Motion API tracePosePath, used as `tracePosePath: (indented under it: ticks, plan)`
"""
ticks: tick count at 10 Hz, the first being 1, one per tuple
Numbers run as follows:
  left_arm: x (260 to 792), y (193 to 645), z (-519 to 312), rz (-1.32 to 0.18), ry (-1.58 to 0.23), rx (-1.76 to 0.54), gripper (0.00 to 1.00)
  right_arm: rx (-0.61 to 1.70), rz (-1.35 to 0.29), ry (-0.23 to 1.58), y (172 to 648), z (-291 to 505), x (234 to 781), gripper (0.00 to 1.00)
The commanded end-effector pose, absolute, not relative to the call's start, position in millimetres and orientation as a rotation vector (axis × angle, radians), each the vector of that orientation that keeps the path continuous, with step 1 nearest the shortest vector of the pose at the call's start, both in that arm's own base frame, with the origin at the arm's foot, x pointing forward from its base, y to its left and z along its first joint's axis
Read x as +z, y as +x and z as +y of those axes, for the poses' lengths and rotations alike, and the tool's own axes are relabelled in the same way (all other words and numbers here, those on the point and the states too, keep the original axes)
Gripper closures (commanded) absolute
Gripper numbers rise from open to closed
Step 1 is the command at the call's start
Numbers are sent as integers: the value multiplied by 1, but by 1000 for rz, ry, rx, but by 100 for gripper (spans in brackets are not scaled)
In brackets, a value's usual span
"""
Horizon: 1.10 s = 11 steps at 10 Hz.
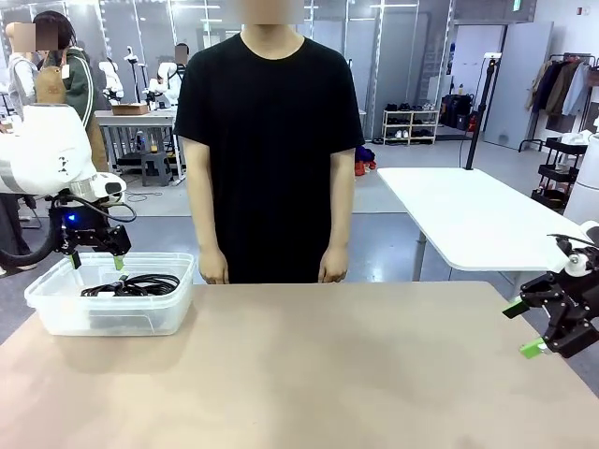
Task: Organize and store the cables.
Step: Place the USB Extension Cable into the Organizing box.
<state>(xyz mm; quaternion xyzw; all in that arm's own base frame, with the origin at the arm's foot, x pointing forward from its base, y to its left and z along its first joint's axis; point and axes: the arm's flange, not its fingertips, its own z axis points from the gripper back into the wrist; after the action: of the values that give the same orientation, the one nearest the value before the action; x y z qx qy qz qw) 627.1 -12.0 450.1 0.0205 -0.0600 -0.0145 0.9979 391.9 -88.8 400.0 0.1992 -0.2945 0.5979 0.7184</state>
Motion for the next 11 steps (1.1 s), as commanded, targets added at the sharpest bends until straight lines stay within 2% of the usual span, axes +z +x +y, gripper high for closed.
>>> tracePosePath:
  ticks: [1,11]
  plan:
    - [444,638,-12,-107,39,-25,0,1336,-656,437,391,-88,400,0]
    - [444,638,-12,-107,39,-25,0,1336,-656,437,391,-88,400,0]
